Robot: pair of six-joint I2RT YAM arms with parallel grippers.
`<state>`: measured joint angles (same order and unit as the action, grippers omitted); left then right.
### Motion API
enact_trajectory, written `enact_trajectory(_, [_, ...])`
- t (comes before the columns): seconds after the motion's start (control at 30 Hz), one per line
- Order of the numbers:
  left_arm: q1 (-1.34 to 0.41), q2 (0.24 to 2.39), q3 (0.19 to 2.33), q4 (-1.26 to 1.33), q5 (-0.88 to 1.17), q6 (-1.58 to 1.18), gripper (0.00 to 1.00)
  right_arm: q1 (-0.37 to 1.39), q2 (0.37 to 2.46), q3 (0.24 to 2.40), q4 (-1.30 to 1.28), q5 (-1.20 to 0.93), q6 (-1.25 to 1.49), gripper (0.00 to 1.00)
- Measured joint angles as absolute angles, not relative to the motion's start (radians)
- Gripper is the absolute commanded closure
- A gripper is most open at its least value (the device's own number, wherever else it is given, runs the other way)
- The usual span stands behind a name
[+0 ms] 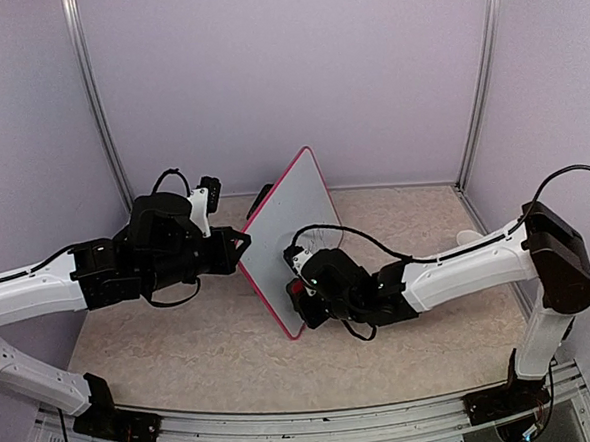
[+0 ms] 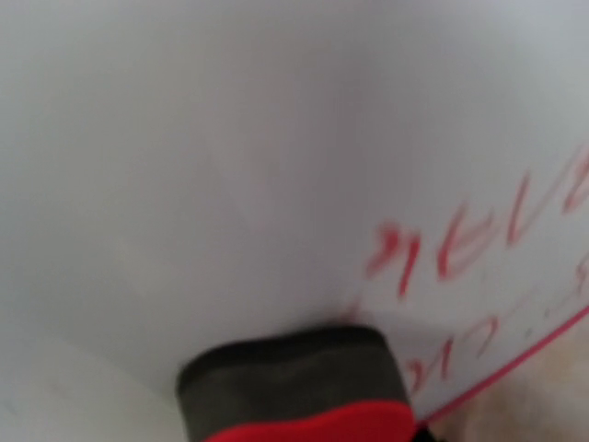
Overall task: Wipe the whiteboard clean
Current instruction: Erase the whiteboard at the center of the board.
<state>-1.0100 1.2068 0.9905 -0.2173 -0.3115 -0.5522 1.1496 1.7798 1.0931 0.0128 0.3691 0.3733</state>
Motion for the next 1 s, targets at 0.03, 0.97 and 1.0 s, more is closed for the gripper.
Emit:
enact_trajectory(0.03, [-1.011, 1.207, 0.991, -0.217, -0.310, -0.553, 1.00, 1.151, 1.782, 1.077, 0.022, 0.370, 0.373, 0.76])
enact_trajectory(0.97, [-1.016, 1.224, 1.007, -0.209, -0.295, -0.538, 1.00, 1.236, 1.805, 0.928, 0.282, 0.455, 0.251, 0.76])
enact_trajectory(1.0, [-1.016, 1.224, 1.007, -0.209, -0.296, -0.536, 1.00, 1.234, 1.807, 0.932, 0.280, 0.457, 0.249, 0.76])
